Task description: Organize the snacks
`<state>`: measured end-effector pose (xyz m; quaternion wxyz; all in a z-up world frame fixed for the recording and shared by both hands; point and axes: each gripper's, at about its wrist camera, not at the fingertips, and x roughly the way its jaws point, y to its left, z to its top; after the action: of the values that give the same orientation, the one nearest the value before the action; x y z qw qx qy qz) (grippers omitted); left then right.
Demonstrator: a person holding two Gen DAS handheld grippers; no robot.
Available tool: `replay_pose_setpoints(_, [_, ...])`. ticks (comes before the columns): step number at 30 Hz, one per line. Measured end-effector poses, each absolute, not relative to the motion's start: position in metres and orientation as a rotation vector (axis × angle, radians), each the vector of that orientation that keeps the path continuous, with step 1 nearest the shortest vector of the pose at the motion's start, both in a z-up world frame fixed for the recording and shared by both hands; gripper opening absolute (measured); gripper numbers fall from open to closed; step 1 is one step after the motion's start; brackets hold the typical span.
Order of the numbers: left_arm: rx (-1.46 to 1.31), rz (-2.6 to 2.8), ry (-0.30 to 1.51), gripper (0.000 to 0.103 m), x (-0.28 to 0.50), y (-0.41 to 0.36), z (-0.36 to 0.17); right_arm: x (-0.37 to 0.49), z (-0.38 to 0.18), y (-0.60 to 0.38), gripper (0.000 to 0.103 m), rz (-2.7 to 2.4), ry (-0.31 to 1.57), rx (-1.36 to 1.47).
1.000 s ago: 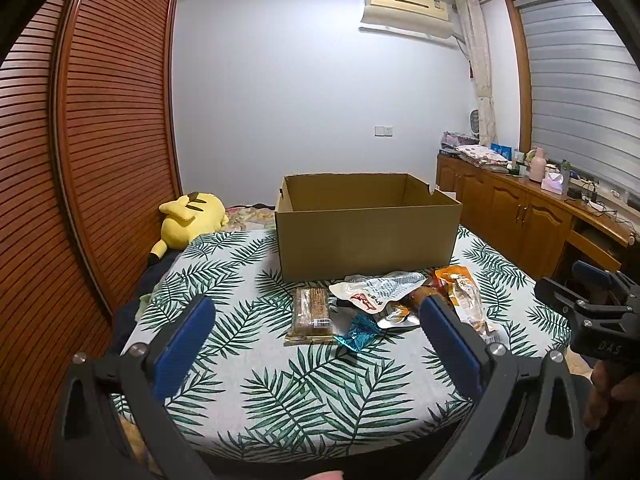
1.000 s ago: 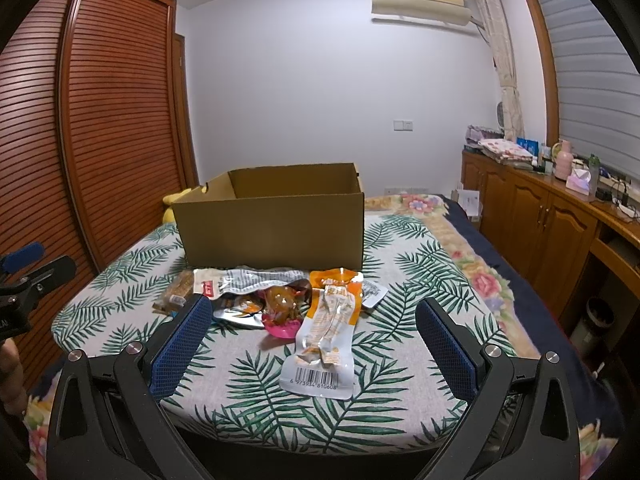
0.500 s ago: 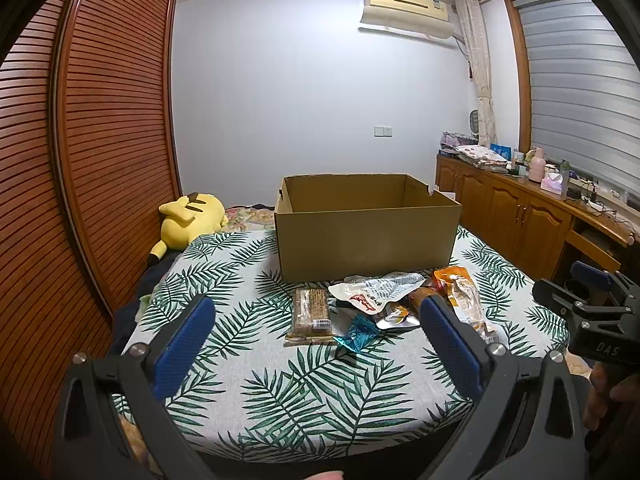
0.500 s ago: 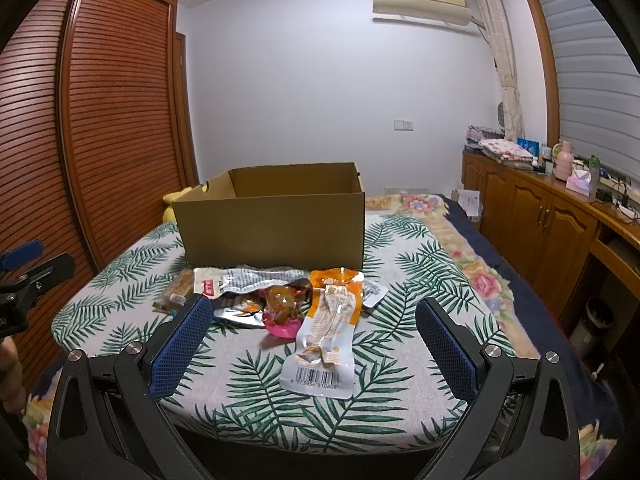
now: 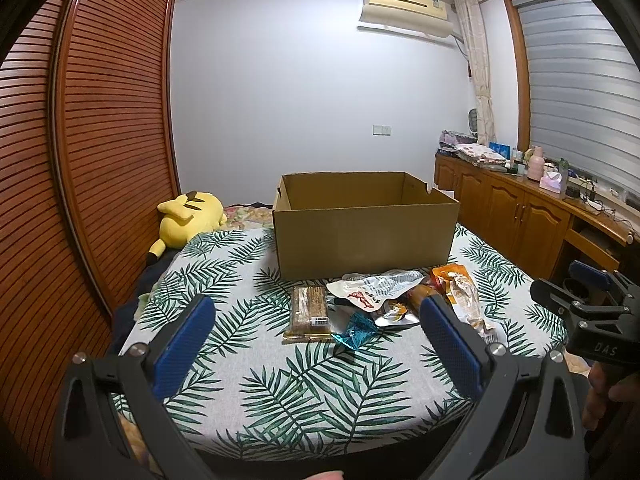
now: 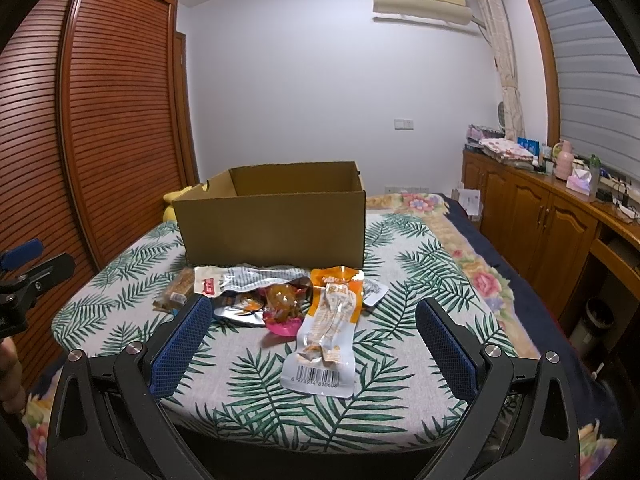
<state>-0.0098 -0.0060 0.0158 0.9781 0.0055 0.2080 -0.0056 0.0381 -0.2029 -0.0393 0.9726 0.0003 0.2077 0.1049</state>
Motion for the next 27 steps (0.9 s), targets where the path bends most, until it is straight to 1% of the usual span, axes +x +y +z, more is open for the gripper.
replay_pose_setpoints(14, [0.004,-0.025,0.479,0.103,0.008,-0.005,-0.013,0.046,-0.050,-0.204,0.103,0.217,0.464,-0.006])
replay_pose_setpoints(19, [0.001,-0.043,0.521,0.103,0.021,-0.007,-0.030,0.055,-0.063,-0.206,0.103,0.225,0.505,-0.006])
replay_pose_setpoints(27, [0.019,-0.087,0.569,0.102,0.045,-0.003,-0.043,0.082,-0.082,-0.205,0.102,0.270,0.579,-0.038])
